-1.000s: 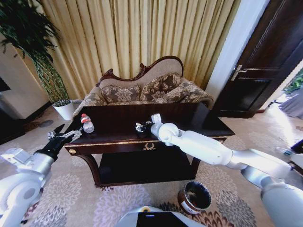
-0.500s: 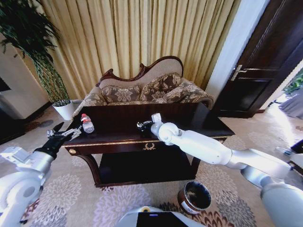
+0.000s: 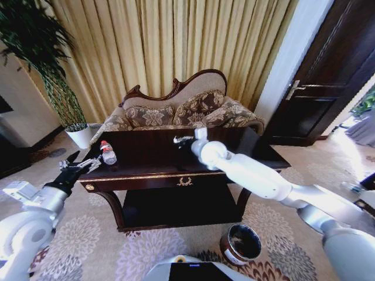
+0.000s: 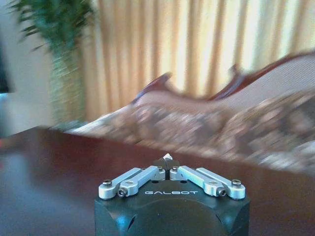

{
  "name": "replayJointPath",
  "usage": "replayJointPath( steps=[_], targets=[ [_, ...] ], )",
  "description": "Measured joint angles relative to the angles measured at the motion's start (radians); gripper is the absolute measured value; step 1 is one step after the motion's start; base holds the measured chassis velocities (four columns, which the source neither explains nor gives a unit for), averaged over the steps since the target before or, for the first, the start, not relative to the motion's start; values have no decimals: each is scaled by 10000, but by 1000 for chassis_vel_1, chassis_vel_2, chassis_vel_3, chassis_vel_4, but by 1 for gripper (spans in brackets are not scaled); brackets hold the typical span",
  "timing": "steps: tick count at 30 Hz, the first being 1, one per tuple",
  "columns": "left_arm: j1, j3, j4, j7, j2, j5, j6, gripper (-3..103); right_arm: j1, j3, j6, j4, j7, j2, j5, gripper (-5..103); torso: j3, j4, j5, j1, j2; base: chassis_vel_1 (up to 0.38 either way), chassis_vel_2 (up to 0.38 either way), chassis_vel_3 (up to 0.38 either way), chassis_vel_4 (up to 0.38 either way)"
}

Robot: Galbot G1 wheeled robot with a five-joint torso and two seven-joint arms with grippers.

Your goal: Move to the front of the table and place the trash on the table into the trash bin.

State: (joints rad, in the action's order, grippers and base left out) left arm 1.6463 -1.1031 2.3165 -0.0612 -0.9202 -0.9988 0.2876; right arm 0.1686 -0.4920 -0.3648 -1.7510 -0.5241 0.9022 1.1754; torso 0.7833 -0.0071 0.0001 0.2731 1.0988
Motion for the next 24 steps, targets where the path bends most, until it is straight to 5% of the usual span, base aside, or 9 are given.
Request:
replayJointPath(
  steps=[6, 16, 24],
  targets=[
    [-249, 75, -247, 62, -6, -78, -1, 100, 980, 1060, 578, -498, -514, -941, -1035, 0, 0, -1, 1, 0, 0, 0, 0, 0, 0],
    [-370, 203, -425, 388, 202, -239, -25, 100, 4730, 4849, 1244, -916, 1215, -2718, -2454, 0, 0, -3, 3, 0, 1, 0, 0, 0, 0],
    [-735, 649, -563, 408, 436, -274, 5, 100, 6523, 6760, 1227, -1435, 1383, -3065, -2587, 0, 0, 1, -2, -1, 1, 0, 0, 0, 0]
  ],
)
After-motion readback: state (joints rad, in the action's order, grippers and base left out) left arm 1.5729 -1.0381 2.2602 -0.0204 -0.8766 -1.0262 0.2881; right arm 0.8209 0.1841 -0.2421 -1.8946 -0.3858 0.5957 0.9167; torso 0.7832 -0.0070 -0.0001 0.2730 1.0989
